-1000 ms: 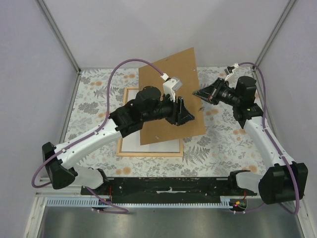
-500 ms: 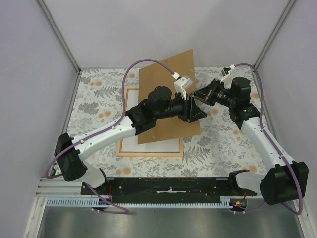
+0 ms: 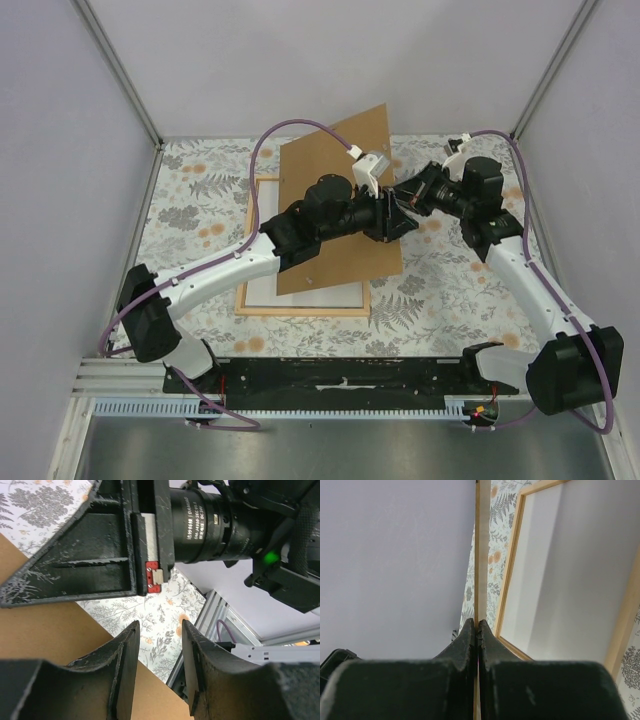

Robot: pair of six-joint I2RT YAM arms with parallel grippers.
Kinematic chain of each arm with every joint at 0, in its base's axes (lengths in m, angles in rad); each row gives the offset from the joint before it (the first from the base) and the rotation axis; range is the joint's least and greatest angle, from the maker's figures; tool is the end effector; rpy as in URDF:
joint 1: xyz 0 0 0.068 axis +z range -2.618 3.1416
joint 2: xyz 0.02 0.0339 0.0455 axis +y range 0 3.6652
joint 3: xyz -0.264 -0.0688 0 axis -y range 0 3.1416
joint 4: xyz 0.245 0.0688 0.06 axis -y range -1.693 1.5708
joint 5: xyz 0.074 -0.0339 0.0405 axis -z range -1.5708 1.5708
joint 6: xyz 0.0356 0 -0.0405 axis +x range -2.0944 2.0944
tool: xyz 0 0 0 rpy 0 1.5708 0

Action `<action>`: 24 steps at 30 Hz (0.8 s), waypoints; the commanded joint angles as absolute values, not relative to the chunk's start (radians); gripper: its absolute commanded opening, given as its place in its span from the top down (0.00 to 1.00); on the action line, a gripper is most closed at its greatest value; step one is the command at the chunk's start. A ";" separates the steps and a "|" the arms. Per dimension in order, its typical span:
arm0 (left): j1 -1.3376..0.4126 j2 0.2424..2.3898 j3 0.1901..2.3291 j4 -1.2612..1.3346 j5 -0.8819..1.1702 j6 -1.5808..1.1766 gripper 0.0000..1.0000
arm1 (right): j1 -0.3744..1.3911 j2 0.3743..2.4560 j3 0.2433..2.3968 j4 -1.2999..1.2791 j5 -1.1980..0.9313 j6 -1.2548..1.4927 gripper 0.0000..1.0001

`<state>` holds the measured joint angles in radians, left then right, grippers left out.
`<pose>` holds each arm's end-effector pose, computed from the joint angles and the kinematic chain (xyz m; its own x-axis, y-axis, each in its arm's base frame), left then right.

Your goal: Put the photo into the frame

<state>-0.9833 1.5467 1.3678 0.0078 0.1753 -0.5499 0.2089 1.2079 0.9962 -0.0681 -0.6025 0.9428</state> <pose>0.2015 -0.3138 0.3743 -0.5586 -0.0896 -0.8246 0.7306 0.4174 -0.5403 0.2675 0.0773 0.3390 -0.7282 0.5272 -0.4380 -0.1948 0.4535 0.8697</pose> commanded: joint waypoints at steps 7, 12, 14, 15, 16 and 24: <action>-0.980 1.531 1.350 0.041 0.098 -0.538 0.55 | 0.218 1.149 1.063 0.002 -0.614 0.973 1.00; -0.980 1.516 1.354 0.063 0.133 -0.545 0.55 | 0.219 1.152 1.058 0.003 -0.615 0.976 1.00; -0.980 1.514 1.362 0.071 0.165 -0.535 0.55 | 0.219 1.152 1.061 0.002 -0.612 0.973 1.00; -0.979 1.513 1.362 0.077 0.184 -0.537 0.55 | 0.221 1.152 1.063 0.002 -0.611 0.974 1.00; -0.982 1.513 1.364 0.090 0.204 -0.540 0.55 | 0.219 1.152 1.063 0.003 -0.609 0.971 1.00; -0.999 1.522 1.356 0.068 0.221 -0.535 0.55 | 0.224 1.160 1.068 0.003 -0.604 0.969 1.00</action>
